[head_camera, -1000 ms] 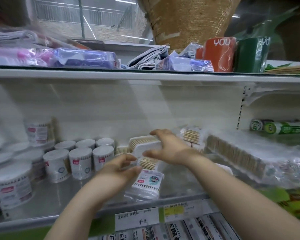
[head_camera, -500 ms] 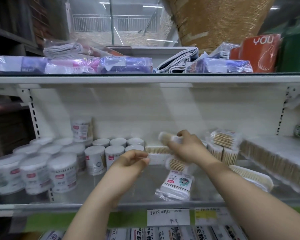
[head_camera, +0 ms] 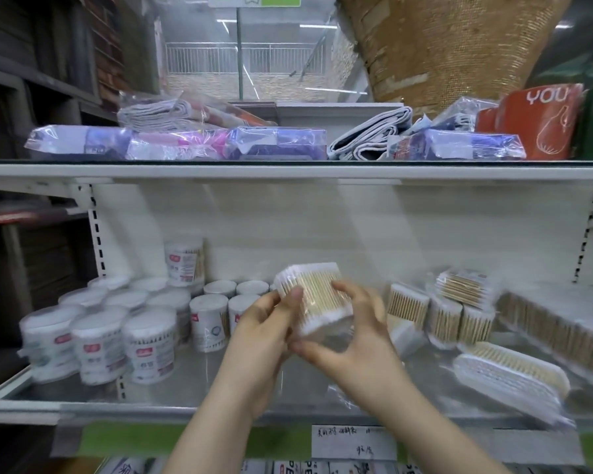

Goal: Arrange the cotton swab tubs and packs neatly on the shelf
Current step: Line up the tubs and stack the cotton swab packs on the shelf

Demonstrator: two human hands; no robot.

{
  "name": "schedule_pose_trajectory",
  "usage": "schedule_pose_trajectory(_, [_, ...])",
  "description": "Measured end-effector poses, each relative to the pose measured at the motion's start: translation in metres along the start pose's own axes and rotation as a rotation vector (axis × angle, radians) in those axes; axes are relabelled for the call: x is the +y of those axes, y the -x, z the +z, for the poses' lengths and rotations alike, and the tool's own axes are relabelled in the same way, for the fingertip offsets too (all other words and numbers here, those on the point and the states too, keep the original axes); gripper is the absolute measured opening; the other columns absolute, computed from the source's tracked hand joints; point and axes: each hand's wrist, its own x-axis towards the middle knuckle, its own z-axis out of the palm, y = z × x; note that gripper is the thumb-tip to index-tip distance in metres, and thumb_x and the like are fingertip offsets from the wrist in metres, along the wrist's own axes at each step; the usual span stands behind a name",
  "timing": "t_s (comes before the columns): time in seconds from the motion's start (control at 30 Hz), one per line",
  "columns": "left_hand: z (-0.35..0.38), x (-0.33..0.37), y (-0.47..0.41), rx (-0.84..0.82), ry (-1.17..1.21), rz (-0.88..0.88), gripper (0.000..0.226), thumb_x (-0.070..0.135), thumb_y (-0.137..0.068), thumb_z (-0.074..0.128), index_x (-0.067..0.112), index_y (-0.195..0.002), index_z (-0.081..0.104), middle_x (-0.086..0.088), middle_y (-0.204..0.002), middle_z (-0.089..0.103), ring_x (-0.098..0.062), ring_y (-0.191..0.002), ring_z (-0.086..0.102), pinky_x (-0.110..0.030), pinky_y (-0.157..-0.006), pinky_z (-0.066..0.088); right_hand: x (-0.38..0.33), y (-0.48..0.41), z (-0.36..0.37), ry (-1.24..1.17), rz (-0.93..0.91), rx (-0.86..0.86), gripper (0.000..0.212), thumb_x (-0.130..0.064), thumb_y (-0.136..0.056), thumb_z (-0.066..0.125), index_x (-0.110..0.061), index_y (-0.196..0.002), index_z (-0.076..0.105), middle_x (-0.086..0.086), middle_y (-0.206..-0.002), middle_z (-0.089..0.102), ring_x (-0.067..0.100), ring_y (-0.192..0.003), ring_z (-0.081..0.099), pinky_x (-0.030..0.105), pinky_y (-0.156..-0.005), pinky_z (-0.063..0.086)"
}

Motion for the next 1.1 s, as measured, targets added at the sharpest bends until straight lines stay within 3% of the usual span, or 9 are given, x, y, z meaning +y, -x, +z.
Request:
schedule_pose_trajectory(0.1, [-0.002, -0.004, 0.005, 0.004, 0.032, 0.026, 0.038, 0.027, -0.076, 0.063, 0.009, -0.109, 0.066, -0.006, -0.101, 0.074, -0.014, -0.088, 0.07, -0.02, -0.063, 0.053, 0.004, 0.008, 0.007, 0.066, -0.038, 0.013, 0.095, -0.048, -0.064, 0.078, -0.03, -0.141, 0.025, -0.011, -0.144, 0.023, 0.005, -0.134, 0.025, 0.022, -0.111, 0.025])
schedule_pose_trajectory(0.17, [-0.002, -0.008, 0.009, -0.008, -0.01, 0.046, 0.035, 0.026, -0.076, 0.064, 0.015, -0.109, 0.066, -0.001, -0.102, 0.074, -0.013, -0.094, 0.07, -0.023, -0.071, 0.055, 0.003, 0.01, 0.008, 0.055, -0.029, 0.009, 0.093, -0.052, -0.064, 0.076, -0.03, -0.141, 0.027, -0.01, -0.144, 0.033, 0.006, -0.134, 0.031, 0.029, -0.111, 0.031])
schedule_pose_trajectory(0.23, [-0.003, -0.01, 0.014, -0.064, -0.061, 0.065, 0.039, 0.031, -0.075, 0.061, 0.019, -0.112, 0.066, 0.002, -0.107, 0.073, -0.012, -0.101, 0.068, -0.027, -0.081, 0.056, 0.001, 0.01, 0.007, -0.099, -0.01, 0.046, 0.07, -0.051, -0.067, 0.071, -0.034, -0.129, 0.043, -0.011, -0.126, 0.055, 0.005, -0.117, 0.052, 0.025, -0.098, 0.045])
schedule_pose_trajectory(0.33, [-0.006, -0.006, 0.015, -0.043, -0.148, 0.148, 0.033, 0.028, -0.078, 0.058, 0.019, -0.107, 0.069, 0.006, -0.106, 0.073, -0.004, -0.101, 0.067, -0.022, -0.086, 0.054, -0.003, 0.001, -0.007, -0.77, 0.243, 0.013, 0.02, -0.022, -0.084, 0.062, -0.02, -0.104, 0.062, 0.004, -0.099, 0.073, 0.022, -0.095, 0.069, 0.031, -0.082, 0.056])
schedule_pose_trajectory(0.43, [-0.013, -0.004, 0.01, 0.087, -0.194, 0.219, 0.028, 0.013, -0.085, 0.062, 0.023, -0.111, 0.066, 0.012, -0.104, 0.072, 0.007, -0.095, 0.064, -0.006, -0.077, 0.05, -0.002, -0.003, -0.017, -1.255, 0.43, -0.161, 0.04, -0.023, -0.074, 0.064, -0.01, -0.111, 0.06, 0.02, -0.109, 0.07, 0.039, -0.097, 0.067, 0.051, -0.086, 0.054])
schedule_pose_trajectory(0.53, [-0.014, -0.005, 0.009, 0.094, -0.189, 0.219, 0.042, 0.012, -0.083, 0.066, 0.023, -0.123, 0.059, 0.011, -0.116, 0.068, 0.0, -0.105, 0.063, -0.011, -0.085, 0.051, 0.0, 0.002, -0.01, -1.44, 0.442, -0.281, 0.078, -0.024, -0.051, 0.087, -0.003, -0.12, 0.058, 0.026, -0.117, 0.064, 0.041, -0.102, 0.065, 0.055, -0.087, 0.052])
schedule_pose_trajectory(0.67, [-0.014, -0.011, 0.013, 0.088, -0.116, 0.23, 0.048, 0.001, -0.08, 0.065, 0.019, -0.124, 0.058, 0.01, -0.112, 0.07, -0.001, -0.1, 0.066, -0.014, -0.072, 0.054, 0.004, 0.016, -0.002, -1.519, 0.381, -0.296, 0.072, -0.021, -0.048, 0.09, -0.003, -0.113, 0.067, 0.026, -0.122, 0.061, 0.038, -0.107, 0.063, 0.053, -0.089, 0.051])
schedule_pose_trajectory(0.83, [-0.017, -0.014, 0.017, 0.087, -0.04, 0.206, 0.058, 0.008, -0.067, 0.069, 0.022, -0.122, 0.058, 0.003, -0.116, 0.069, -0.006, -0.103, 0.066, -0.03, -0.086, 0.055, 0.006, 0.027, -0.002, -1.568, 0.356, -0.272, 0.067, -0.021, -0.05, 0.09, -0.005, -0.112, 0.068, 0.026, -0.124, 0.06, 0.04, -0.112, 0.06, 0.054, -0.091, 0.05])
schedule_pose_trajectory(1.1, [-0.016, -0.011, 0.024, 0.105, 0.007, 0.188, 0.059, 0.009, -0.062, 0.07, 0.031, -0.117, 0.06, -0.001, -0.113, 0.07, -0.017, -0.107, 0.066, -0.04, -0.085, 0.056, 0.003, 0.037, -0.004, -1.444, 0.207, -0.362, 0.05, -0.01, -0.069, 0.08, -0.011, -0.117, 0.065, 0.023, -0.125, 0.06, 0.037, -0.116, 0.058, 0.044, -0.094, 0.05])
